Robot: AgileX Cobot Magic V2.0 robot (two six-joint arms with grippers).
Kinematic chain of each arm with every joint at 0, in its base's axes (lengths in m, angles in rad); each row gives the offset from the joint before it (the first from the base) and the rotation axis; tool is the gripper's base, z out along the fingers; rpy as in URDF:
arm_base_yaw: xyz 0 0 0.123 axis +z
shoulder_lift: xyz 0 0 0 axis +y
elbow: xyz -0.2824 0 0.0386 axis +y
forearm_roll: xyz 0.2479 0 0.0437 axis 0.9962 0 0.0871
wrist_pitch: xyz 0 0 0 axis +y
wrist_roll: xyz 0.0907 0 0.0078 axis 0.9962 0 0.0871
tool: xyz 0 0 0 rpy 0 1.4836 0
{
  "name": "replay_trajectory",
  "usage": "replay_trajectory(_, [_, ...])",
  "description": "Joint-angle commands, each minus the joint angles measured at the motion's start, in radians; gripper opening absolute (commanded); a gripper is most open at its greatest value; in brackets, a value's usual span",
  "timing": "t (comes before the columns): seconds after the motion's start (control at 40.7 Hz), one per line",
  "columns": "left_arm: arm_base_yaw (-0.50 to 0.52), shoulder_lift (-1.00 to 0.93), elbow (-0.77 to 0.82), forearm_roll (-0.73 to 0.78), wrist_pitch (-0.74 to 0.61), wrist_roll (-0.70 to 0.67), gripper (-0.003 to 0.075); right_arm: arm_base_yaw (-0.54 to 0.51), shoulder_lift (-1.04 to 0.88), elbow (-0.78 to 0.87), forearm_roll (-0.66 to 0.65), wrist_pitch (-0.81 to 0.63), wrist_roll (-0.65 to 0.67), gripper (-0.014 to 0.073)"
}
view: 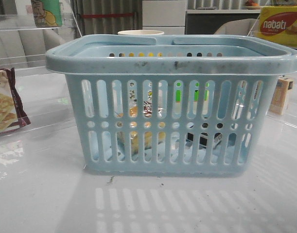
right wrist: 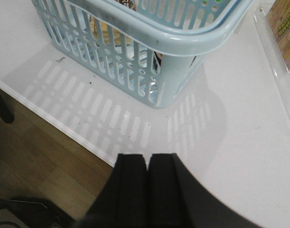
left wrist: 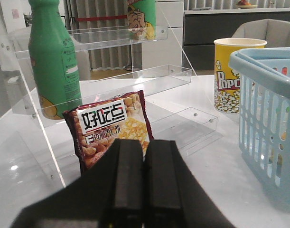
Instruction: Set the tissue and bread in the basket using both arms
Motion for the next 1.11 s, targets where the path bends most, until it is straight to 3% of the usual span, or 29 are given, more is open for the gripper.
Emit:
replay_trajectory(0.0, [-0.009, -0.019, 0.0, 0.021, -0.094, -0.034, 0.0092, -0.002, 0.006, -0.026, -0.017, -0.064, -0.005, 0.0052])
replay_trajectory(0.221, [-0.007, -0.019, 0.0, 0.021, -0.175, -0.032, 0.0092, -0.002, 0.006, -0.026, -0.017, -0.064, -0.005, 0.0052])
replay_trajectory(1.081, [0.045, -0.019, 0.0, 0.012, -0.173, -0.032, 0.0092, -0.002, 0.006, -0.026, -0.017, -0.064, -0.005, 0.0052])
